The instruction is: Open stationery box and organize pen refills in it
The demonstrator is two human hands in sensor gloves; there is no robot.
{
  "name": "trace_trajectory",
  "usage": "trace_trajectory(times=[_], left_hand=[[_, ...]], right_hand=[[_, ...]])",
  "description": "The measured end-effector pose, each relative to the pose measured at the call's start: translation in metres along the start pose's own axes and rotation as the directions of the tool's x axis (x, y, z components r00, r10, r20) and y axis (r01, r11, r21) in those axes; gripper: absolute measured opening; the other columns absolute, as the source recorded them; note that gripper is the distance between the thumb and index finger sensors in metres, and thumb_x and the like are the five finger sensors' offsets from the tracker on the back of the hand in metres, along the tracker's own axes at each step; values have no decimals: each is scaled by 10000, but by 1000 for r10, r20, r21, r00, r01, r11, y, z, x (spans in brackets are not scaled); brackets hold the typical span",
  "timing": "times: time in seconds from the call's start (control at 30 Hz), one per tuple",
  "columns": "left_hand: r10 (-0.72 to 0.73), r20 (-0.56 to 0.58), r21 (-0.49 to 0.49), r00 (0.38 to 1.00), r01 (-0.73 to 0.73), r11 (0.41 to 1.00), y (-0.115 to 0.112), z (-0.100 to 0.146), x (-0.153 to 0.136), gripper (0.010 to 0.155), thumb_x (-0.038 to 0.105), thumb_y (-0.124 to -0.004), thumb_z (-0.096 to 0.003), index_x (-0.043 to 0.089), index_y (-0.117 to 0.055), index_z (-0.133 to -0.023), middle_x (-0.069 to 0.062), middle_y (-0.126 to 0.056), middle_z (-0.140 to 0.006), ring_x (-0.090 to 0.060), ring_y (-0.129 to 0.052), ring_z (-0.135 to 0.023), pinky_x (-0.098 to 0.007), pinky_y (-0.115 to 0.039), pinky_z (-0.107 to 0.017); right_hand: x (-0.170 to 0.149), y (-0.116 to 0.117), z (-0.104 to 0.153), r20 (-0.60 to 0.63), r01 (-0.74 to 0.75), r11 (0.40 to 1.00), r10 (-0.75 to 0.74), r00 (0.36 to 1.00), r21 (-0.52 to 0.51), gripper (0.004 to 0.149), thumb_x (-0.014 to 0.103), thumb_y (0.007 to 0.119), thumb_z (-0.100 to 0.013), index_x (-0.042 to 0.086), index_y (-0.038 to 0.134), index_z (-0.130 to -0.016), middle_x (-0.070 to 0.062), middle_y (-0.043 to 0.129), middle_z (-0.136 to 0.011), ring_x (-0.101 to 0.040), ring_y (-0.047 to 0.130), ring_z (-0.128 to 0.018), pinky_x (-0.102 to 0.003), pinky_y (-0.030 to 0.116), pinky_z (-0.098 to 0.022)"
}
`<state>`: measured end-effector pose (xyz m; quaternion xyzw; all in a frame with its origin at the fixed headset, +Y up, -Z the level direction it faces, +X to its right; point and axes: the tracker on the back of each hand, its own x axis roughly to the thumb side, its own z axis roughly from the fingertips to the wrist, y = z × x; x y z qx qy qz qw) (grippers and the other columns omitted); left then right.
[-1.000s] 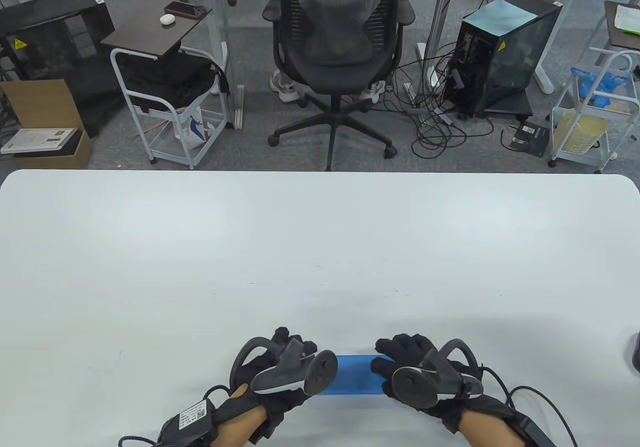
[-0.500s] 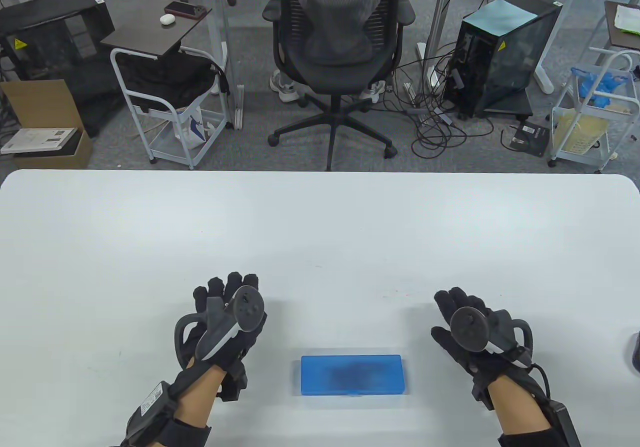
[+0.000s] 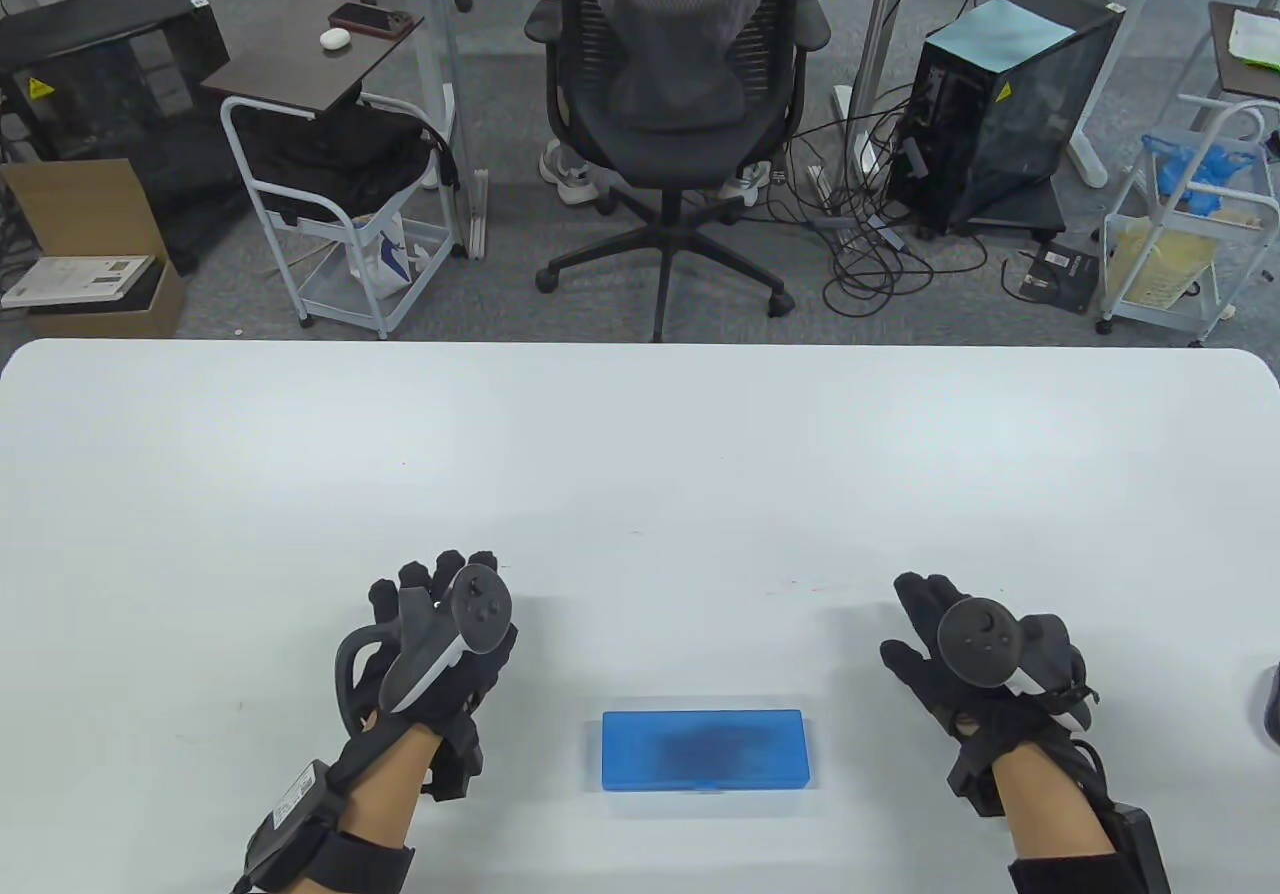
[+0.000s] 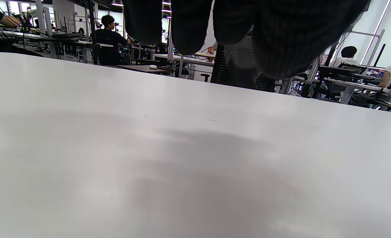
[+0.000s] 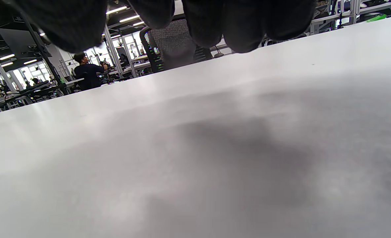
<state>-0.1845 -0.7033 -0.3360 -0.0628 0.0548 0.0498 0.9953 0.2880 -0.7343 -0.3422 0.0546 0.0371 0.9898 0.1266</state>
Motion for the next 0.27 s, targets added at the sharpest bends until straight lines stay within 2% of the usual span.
trace_trajectory(times=[0.27], left_hand=[[3, 3, -10, 1000, -3, 1000, -2, -1, 0, 766, 524, -758, -537, 314, -433, -1199, -36, -463, -1312, -423, -482, -1221, -655, -334, -880]], right_hand=[[0, 1, 0, 8, 14, 1000, -14, 1000, 4, 784, 533, 742, -505, 183, 497, -1162, -302, 564, -1208, -576, 657, -1032, -655, 615, -717]])
